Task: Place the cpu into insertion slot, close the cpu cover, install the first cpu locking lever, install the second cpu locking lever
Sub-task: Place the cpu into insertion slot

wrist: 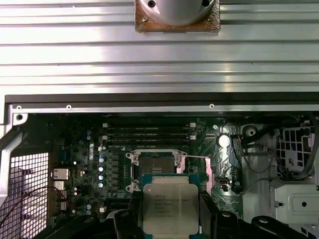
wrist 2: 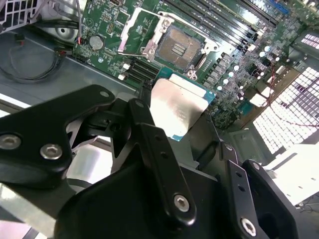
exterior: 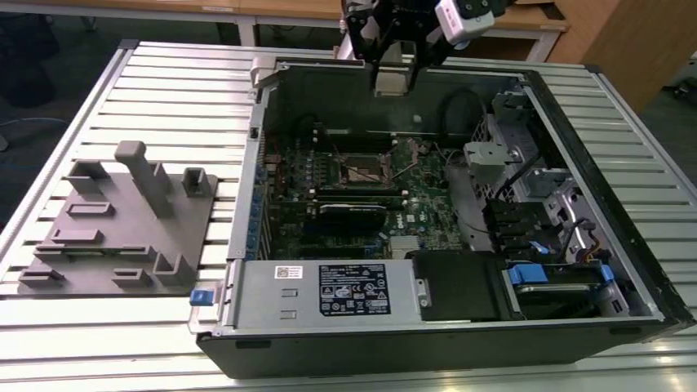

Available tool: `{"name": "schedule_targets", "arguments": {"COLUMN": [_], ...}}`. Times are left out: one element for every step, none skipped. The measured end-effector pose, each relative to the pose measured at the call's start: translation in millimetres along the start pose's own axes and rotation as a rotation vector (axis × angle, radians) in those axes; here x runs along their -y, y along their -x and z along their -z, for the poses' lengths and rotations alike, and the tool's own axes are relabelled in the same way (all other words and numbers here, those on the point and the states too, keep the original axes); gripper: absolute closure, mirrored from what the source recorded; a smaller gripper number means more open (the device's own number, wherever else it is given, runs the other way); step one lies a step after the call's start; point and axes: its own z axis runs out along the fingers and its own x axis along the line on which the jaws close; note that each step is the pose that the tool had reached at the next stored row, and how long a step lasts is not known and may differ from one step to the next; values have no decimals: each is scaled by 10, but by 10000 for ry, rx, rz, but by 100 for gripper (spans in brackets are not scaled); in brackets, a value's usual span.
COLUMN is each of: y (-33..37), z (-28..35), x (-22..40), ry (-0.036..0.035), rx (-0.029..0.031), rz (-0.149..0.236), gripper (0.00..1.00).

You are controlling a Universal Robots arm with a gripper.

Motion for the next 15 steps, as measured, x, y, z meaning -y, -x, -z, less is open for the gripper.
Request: {"name": "schedule_targets", "arguments": {"y": [0,0,-1,-1,-1,-2,-3,-3,-4,-4,-4,-4,-4,-5,-5], "z": [-3,-10,-19,-30,-40,-51,-62,-75,-86,-93,-94,-94,-94,-95,-96], "x": [0,1,2,3,4,5,6,7,8,8,9,9,9,9,9], "ry": [1,4,3,0,0,0,-1,0,0,0,-1,-2,-3,-1,-1], "rx": [1,2,2,0,0,0,0,0,0,0,0,-1,-1,0,0], "rz": [0,0,0,1,2,1,1,1,0,0,1,0,0,0,0], "gripper": [46,46,46,46,46,46,46,46,46,46,46,46,46,46,46]}}
